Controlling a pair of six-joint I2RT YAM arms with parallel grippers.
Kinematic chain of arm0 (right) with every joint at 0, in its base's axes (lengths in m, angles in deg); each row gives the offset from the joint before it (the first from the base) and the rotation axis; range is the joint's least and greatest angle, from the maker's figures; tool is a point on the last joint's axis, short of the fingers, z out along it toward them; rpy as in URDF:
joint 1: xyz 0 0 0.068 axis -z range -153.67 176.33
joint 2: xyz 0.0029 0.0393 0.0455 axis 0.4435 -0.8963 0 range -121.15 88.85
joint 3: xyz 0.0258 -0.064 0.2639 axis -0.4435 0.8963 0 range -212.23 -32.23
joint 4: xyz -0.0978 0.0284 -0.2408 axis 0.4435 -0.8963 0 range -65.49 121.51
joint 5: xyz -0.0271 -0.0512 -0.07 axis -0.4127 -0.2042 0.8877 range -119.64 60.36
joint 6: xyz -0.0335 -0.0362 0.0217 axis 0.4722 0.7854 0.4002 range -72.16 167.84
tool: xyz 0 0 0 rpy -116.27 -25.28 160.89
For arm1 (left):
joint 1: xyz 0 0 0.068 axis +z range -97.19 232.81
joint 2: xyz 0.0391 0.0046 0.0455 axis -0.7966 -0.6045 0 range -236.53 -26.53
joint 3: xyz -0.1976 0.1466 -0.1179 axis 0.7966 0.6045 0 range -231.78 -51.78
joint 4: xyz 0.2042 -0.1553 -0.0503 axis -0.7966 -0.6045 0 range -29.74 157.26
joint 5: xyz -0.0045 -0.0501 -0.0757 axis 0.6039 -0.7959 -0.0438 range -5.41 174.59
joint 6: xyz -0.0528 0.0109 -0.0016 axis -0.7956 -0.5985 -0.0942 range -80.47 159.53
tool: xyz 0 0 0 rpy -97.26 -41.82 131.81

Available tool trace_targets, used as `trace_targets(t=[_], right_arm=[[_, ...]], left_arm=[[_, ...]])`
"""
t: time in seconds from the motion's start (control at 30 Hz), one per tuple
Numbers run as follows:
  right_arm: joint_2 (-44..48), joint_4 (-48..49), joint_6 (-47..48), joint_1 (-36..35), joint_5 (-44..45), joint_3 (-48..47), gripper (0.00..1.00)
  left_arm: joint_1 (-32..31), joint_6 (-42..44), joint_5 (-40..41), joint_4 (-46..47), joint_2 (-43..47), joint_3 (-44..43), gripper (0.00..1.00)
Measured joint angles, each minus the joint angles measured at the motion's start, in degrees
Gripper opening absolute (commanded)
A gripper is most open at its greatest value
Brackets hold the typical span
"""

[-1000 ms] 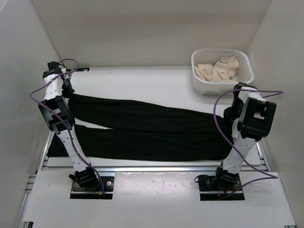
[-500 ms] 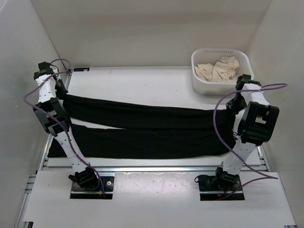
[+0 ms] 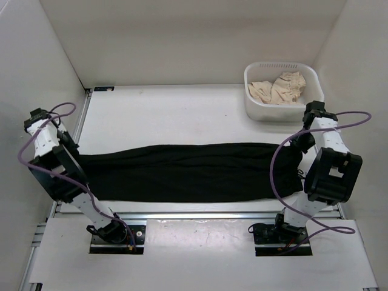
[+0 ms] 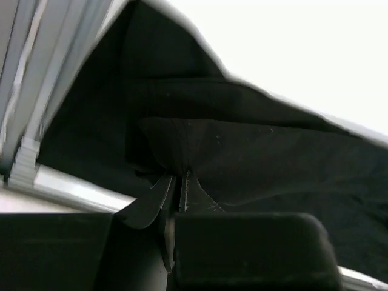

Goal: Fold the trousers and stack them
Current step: Fold the trousers

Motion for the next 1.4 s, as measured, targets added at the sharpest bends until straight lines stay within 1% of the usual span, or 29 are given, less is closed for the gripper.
trace_targets(t=[0.1,0.13,0.2,0.23,0.3,0.33,0.47,0.57,0.67,0.8,0.87,1.1,1.3,1.4], right_arm=[[3.76,0.00,0.57,-0.48,-0.48,2.89,0.00],[5.40,0.20,0.70,-0.74,-0.61,4.35,0.00],[8.37,0.15,0.74,-1.60,-0.68,7.30,0.00],[9.40,0.17,0.72,-1.95,-0.76,8.57,0.00],[11.21,0.33,0.70,-2.67,-0.96,11.47,0.00],[11.85,0.31,0.66,-2.75,-1.05,12.68,0.00],[13.51,0.15,0.50,-2.86,-1.01,14.88,0.00],[15.43,0.76,0.48,-3.34,-0.57,15.67,0.00],[17.38,0.83,0.48,-3.67,-0.17,16.13,0.00],[18.58,0.83,0.46,-3.76,0.79,16.63,0.00],[18.58,0.85,0.46,-3.76,1.01,16.74,0.00],[18.49,1.03,0.50,-3.93,1.20,17.29,0.00],[18.49,1.01,0.72,-4.15,1.38,17.29,0.00],[18.49,1.05,0.79,-4.17,1.38,17.29,0.00]], left_arm=[[1.77,0.00,0.98,0.48,7.56,5.75,0.14],[2.40,0.00,1.29,1.31,10.16,7.72,0.17],[3.85,0.07,1.46,2.03,13.97,11.21,0.29],[4.81,0.13,1.38,2.64,15.39,13.22,0.33],[6.78,0.15,0.96,2.95,16.76,16.79,0.41],[7.74,0.11,0.74,3.10,16.85,18.47,0.48],[10.32,0.04,-1.05,3.32,16.44,23.96,0.58],[12.02,0.00,-2.97,3.69,15.74,24.41,0.58],[13.22,-0.02,-5.14,4.37,14.47,22.95,0.58],[13.49,-0.02,-6.32,5.11,13.60,21.84,0.57],[13.60,0.00,-6.25,5.81,13.70,22.95,0.57],[14.40,0.00,-4.55,7.19,14.01,32.61,0.58],[14.45,0.00,-4.48,8.94,13.94,32.57,0.59],[14.47,0.00,-4.00,10.54,13.94,32.15,0.62]])
